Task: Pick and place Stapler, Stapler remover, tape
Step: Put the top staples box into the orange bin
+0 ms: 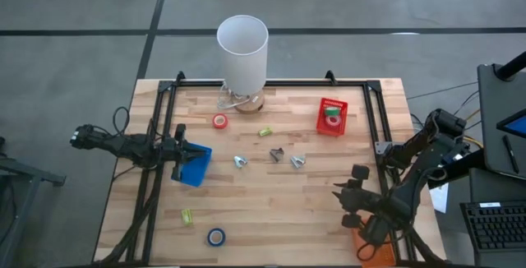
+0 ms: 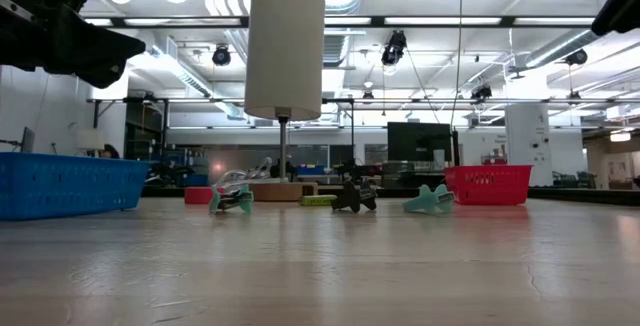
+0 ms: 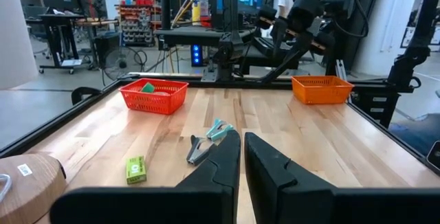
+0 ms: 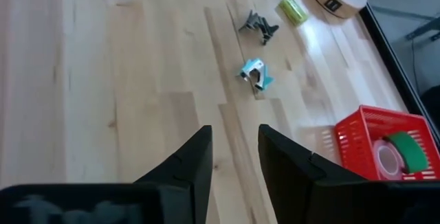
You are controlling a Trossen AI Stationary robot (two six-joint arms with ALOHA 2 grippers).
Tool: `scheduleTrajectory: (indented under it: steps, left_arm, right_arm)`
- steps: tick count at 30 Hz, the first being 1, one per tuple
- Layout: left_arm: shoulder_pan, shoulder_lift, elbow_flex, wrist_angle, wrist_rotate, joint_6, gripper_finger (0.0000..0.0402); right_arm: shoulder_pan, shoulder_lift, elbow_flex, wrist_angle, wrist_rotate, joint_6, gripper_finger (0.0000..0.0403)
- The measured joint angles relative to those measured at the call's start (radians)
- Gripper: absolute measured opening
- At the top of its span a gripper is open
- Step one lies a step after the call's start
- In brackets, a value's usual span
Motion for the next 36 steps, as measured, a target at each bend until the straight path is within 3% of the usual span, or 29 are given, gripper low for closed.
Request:
scheduleTrajectory:
  steps: [9, 19, 28, 36]
  left_arm:
    - [0.000, 0.000, 0.000, 0.000, 0.000, 0.000, 0.0026]
    - [0.000, 0.000, 0.000, 0.000, 0.000, 0.000, 0.0026]
    - [0.000, 0.000, 0.000, 0.000, 0.000, 0.000, 0.0026]
    - [0.000, 0.000, 0.000, 0.000, 0.000, 0.000, 0.0026]
  right_arm:
    - [-0.047, -0.001, -0.002, 0.002, 0.001, -0.089, 0.0100]
    - [-0.242, -0.030, -0.004, 0.162, -0.030, -0.491, 0.0084]
    - [-0.520, -0.039, -0.004, 0.471, -0.324, -1.007, 0.0084]
    - [-0.766, 0.001, 0.000, 0.637, -0.571, -1.234, 0.0135]
